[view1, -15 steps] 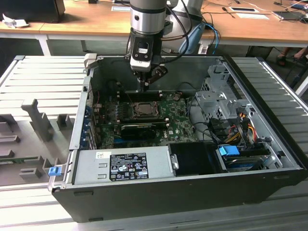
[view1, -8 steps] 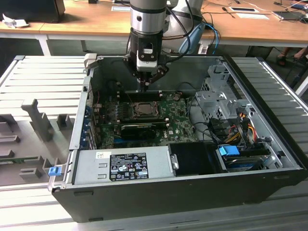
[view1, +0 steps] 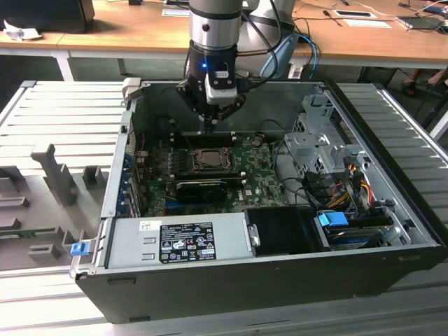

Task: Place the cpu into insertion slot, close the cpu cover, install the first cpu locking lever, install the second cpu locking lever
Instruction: 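Install the first cpu locking lever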

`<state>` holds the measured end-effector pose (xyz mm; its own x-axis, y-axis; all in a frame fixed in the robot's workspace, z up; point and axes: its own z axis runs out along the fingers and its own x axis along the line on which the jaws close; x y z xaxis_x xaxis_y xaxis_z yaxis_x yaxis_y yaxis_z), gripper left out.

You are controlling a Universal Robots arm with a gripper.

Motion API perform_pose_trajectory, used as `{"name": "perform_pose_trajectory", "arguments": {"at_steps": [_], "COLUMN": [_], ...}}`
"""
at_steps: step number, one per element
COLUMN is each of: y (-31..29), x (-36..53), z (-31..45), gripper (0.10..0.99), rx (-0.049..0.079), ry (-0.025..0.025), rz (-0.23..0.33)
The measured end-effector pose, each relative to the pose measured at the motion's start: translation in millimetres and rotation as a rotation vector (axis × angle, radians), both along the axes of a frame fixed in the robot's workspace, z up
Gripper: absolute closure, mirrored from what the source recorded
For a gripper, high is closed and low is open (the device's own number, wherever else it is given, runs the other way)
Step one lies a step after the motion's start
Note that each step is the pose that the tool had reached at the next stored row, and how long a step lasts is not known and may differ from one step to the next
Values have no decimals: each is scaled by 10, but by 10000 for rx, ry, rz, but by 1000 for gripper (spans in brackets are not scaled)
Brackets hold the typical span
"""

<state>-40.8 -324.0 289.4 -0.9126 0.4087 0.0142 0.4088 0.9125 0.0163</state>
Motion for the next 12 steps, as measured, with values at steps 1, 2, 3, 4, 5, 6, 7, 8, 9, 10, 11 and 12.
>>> {"name": "perform_pose_trajectory", "arguments": {"at_steps": [1, 2, 3, 4, 5, 6, 7, 8, 9, 10, 11, 12], "y": [0, 0, 0, 0, 0, 0, 0, 0, 0, 0, 0, 0], "x": [-1, -2, -3, -3, -3, -3, -5, -6, -6, -6, -6, -6], "z": [0, 0, 0, 0, 0, 0, 0, -1, -1, -1, -1, -2], "gripper": [980, 980, 980, 980, 980, 980, 980, 980, 980, 980, 980, 980], "rx": [1, 1, 1, 1, 1, 0, 1, 1, 1, 1, 1, 0], "ry": [0, 0, 0, 0, -1, 0, 0, 0, 0, 0, 0, 0], "rz": [249, 451, 627, 724, 838, 1047, 1368, 1573, 1786, 2175, 2310, 2562]}}
